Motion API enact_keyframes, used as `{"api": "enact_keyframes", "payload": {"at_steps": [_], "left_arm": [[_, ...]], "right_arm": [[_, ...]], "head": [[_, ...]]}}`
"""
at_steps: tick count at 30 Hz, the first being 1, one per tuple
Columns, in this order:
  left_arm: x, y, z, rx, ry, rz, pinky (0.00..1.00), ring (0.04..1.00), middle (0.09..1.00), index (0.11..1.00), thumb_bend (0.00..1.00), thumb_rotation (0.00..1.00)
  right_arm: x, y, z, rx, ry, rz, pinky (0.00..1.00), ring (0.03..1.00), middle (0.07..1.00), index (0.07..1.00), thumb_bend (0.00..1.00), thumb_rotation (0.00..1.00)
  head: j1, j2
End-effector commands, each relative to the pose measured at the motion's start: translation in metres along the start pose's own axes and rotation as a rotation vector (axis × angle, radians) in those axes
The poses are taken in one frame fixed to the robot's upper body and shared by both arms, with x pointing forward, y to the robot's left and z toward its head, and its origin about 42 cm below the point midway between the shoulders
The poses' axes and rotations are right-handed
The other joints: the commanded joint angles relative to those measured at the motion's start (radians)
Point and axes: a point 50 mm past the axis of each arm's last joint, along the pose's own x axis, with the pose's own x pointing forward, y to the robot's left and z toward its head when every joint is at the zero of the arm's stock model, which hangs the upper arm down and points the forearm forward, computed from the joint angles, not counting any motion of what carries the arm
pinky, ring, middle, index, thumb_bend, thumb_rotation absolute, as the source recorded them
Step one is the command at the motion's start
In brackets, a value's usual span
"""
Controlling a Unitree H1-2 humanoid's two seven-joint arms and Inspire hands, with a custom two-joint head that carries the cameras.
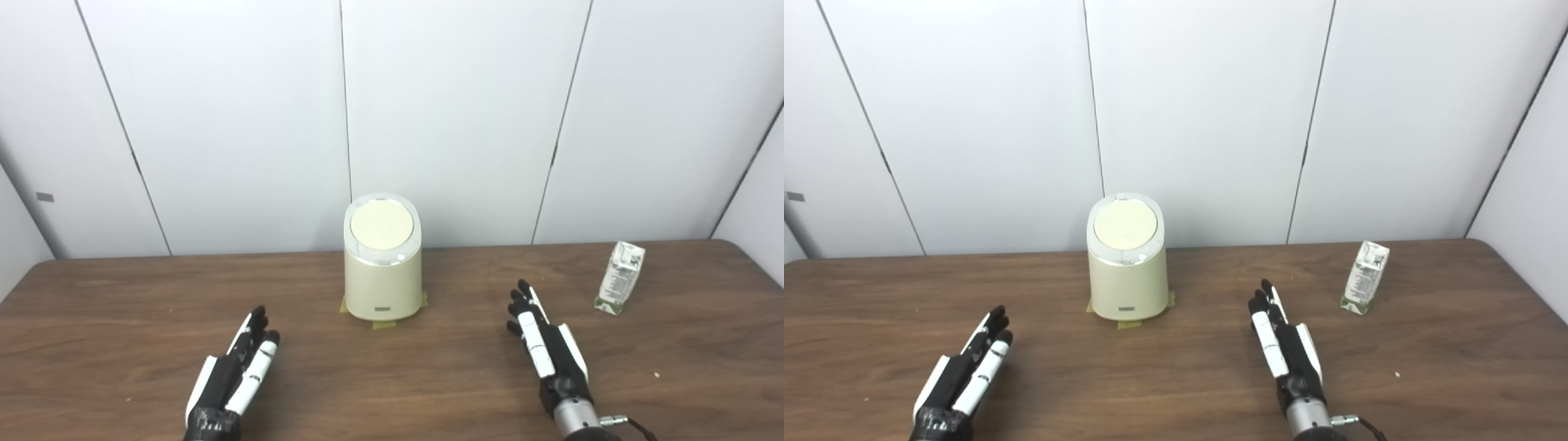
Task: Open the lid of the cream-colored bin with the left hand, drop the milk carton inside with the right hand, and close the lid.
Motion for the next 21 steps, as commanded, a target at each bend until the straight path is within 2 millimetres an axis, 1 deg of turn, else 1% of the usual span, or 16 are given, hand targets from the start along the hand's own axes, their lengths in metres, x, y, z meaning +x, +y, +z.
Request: {"api": "enact_keyframes", "payload": {"at_steps": [1,5,8,11,15,18,19,20,21], "left_arm": [[0.007,-0.003,0.020,0.006,-0.079,0.000,1.00,1.000,0.986,1.000,0.43,0.73],[0.006,-0.005,0.021,0.001,-0.071,0.004,1.00,1.000,0.983,1.000,0.45,0.77],[0.006,-0.007,0.020,-0.008,-0.076,0.002,1.00,1.000,0.994,1.000,0.42,0.84],[0.006,-0.007,0.019,-0.002,-0.088,0.000,1.00,1.000,0.997,1.000,0.43,0.90],[0.007,-0.006,0.017,0.002,-0.089,-0.002,1.00,1.000,1.000,1.000,0.44,0.93],[0.009,-0.005,0.020,0.003,-0.089,-0.001,1.00,1.000,1.000,1.000,0.44,0.91],[0.012,-0.004,0.025,0.016,-0.098,-0.005,1.00,1.000,0.998,1.000,0.44,0.88],[0.014,-0.004,0.028,0.026,-0.106,-0.007,1.00,0.998,0.995,1.000,0.47,0.79],[0.020,-0.003,0.040,0.058,-0.127,-0.007,1.00,0.997,0.994,1.000,0.48,0.76]], "right_arm": [[0.009,0.000,0.020,0.020,-0.083,-0.005,0.90,0.946,0.966,1.000,0.58,1.00],[0.008,-0.003,0.019,0.027,-0.087,0.000,0.91,0.953,0.973,1.000,0.59,1.00],[0.008,-0.005,0.018,0.034,-0.089,0.000,0.92,0.957,0.971,1.000,0.60,1.00],[0.009,-0.006,0.019,0.041,-0.090,0.001,0.92,0.948,0.966,1.000,0.61,1.00],[0.009,-0.007,0.018,0.042,-0.091,0.000,0.90,0.941,0.960,1.000,0.62,1.00],[0.009,-0.006,0.018,0.047,-0.087,0.001,0.89,0.942,0.958,1.000,0.63,1.00],[0.009,-0.006,0.018,0.045,-0.087,0.001,0.89,0.940,0.956,1.000,0.63,1.00],[0.010,-0.005,0.019,0.044,-0.087,0.000,0.88,0.939,0.955,1.000,0.62,1.00],[0.010,-0.004,0.019,0.040,-0.087,0.002,0.88,0.938,0.954,1.000,0.62,1.00]], "head": [[0.002,0.001],[0.014,0.004],[0.022,0.007],[0.028,0.010],[0.028,0.010],[0.026,0.008],[0.027,0.006],[0.027,0.006],[0.028,0.002]]}}
